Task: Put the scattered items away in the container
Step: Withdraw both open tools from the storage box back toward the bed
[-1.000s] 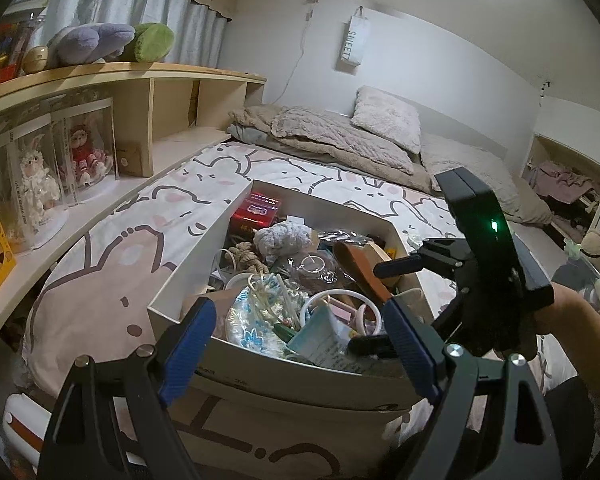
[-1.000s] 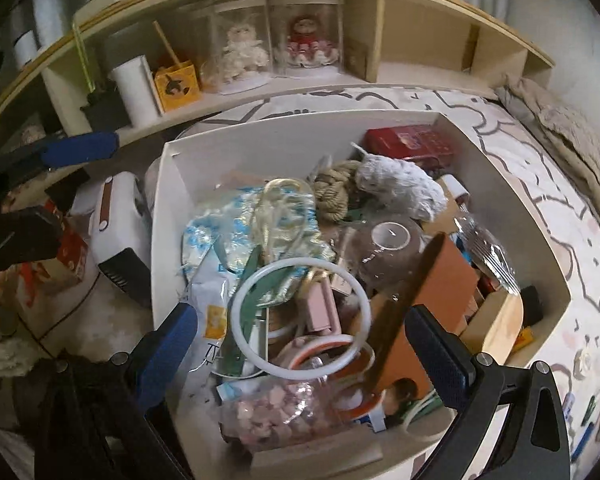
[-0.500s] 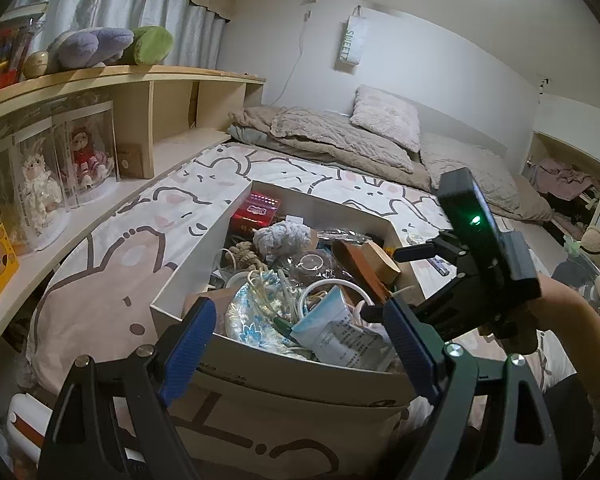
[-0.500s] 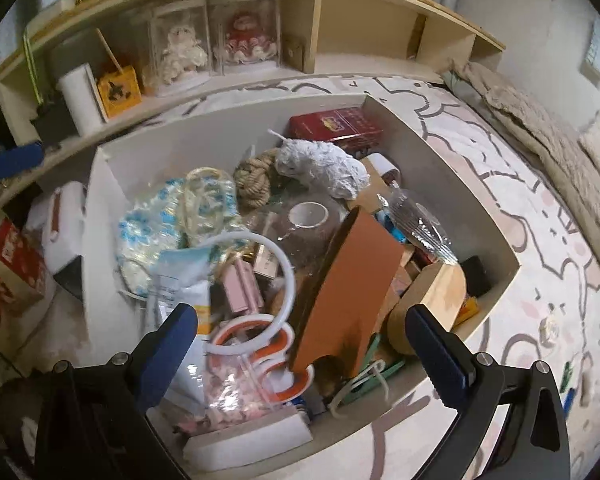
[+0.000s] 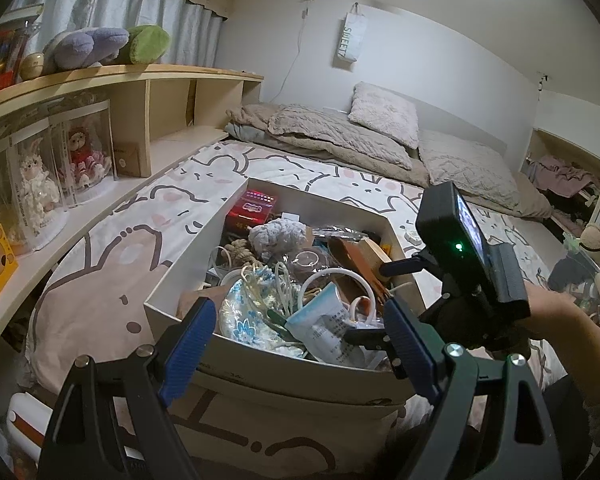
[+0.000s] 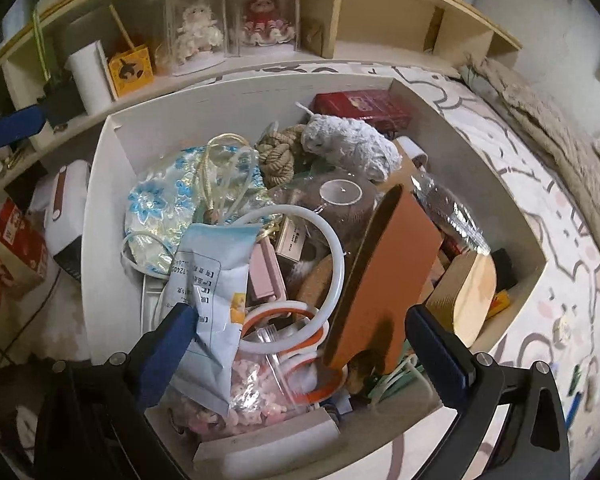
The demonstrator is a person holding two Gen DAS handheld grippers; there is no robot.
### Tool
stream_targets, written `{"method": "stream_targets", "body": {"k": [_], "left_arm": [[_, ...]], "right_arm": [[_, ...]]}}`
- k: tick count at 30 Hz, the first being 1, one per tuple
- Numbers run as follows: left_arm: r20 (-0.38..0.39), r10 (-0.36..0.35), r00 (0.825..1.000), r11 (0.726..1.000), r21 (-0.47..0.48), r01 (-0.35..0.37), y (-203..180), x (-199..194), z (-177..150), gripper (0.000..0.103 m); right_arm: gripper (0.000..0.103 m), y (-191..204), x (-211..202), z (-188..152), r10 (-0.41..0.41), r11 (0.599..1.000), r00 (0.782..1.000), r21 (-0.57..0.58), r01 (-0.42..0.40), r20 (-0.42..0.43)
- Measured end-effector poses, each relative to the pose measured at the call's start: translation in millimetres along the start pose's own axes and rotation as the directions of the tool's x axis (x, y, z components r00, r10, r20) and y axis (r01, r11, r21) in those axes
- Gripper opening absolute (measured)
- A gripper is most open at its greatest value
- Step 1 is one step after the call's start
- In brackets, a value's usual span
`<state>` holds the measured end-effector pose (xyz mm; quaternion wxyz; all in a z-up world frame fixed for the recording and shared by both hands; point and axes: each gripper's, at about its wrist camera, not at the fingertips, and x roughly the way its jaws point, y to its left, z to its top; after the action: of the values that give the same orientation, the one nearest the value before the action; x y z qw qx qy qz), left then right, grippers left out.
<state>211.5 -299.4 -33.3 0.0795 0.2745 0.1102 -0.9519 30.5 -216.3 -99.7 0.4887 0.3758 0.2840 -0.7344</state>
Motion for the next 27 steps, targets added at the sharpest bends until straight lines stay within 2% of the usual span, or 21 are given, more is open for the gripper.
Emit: {"method": "stream_targets", "body": {"k": [5,13,17,23,27], "left_arm": [[-0.002,-0.001,1.000,1.000,0.004,0.001,-2,0,1,0.086],[0.007,-0.003,1.000,1.000,0.010,0.003,-12,-3,5,0.086],[0.002,0.004,1.000,1.000,0.019,-0.004,-17,-3,5,0.086],[0.004,0.015,1.000,1.000,0.023,-0.015,-22,-7,6,0.086],[0.007,0.021,1.000,0.999,0.031,-0.021,-29,-9,8,0.086]], "right_arm": [[0.103,-4,1,-1,0.019,0.999,1.000,0.043,-0.019,-0.004],[0.103,-2,-13,-7,0.005,0.999,1.000,0.046,-0.006,0.014],[0.103,-7,-31,-9,0.019,0.997,0.996,0.074,-0.025,0.083],[0.103,-13,-61,-15,0.036,0.994,0.978,0.091,-0.055,0.205],[0.103,-17,-72,-18,0.025,0.993,0.969,0.107,-0.053,0.248]]}}
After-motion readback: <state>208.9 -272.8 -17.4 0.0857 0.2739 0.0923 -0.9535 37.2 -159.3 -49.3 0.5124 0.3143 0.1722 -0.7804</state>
